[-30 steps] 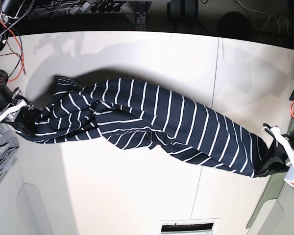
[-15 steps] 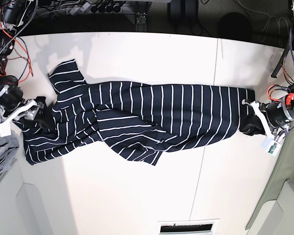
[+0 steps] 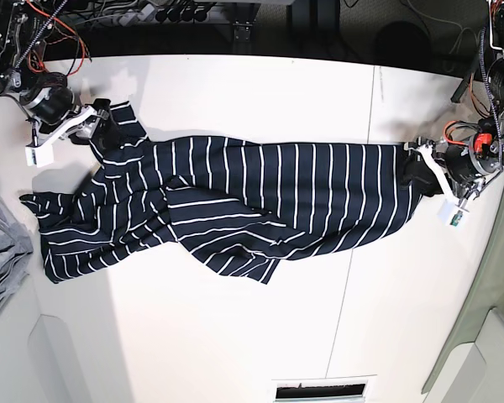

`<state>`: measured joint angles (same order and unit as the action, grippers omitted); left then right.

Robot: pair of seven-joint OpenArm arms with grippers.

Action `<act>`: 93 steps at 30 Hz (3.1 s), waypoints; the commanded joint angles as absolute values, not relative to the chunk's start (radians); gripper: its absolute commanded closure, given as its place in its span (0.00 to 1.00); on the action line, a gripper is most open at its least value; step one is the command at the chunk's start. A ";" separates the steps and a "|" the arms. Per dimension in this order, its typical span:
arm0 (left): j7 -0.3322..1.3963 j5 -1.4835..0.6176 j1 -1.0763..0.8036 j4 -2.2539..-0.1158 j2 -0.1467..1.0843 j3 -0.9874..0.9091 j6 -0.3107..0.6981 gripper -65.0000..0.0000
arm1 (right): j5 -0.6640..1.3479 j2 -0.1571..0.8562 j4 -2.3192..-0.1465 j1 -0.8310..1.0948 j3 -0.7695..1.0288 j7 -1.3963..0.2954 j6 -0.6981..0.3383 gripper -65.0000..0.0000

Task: Layout the t-shirt on the table in an organized manner, then fold the t-shirt properly
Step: 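Lower the shirt and stretch it between the grippers along the table, then pull the grippers apart to stretch the shirt, then release it, then grasp the shirt hem with the right gripper and drag it outward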

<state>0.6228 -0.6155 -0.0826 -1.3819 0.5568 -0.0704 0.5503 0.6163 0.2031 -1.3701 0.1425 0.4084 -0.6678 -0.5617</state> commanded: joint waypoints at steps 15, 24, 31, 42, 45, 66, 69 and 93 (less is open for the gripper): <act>0.504 -0.427 -0.066 -1.224 0.533 -0.079 0.494 0.76 | 0.628 0.213 -1.353 0.122 0.294 -0.617 -0.572 1.00; 0.648 -0.473 0.086 -1.259 0.617 -0.079 0.444 1.00 | 0.656 0.230 -1.523 0.076 0.421 -0.722 -0.573 1.00; 0.782 -0.636 0.080 -1.460 0.784 -0.079 0.507 1.00 | 0.757 0.326 -1.636 0.090 0.520 -0.813 -0.573 1.00; 0.835 -0.796 -0.216 -1.670 0.845 -0.079 0.629 1.00 | 0.802 0.325 -1.736 0.409 0.524 -0.808 -0.584 1.00; 0.834 -0.796 -0.248 -1.669 0.826 -0.079 0.641 0.95 | 0.794 0.321 -1.737 0.435 0.524 -0.804 -0.583 0.98; 0.645 -0.666 -0.170 -1.666 0.663 -0.079 0.584 0.57 | 0.543 0.260 -1.496 -0.007 0.495 -0.638 -0.519 0.37; 0.633 -0.649 -0.170 -1.653 0.630 -0.078 0.576 0.57 | 0.453 0.253 -1.346 -0.100 0.436 -0.602 -0.471 0.37; 0.639 -0.653 -0.199 -1.608 0.610 -0.078 0.576 0.57 | 0.410 0.135 -1.176 -0.380 0.314 -0.509 -0.513 1.00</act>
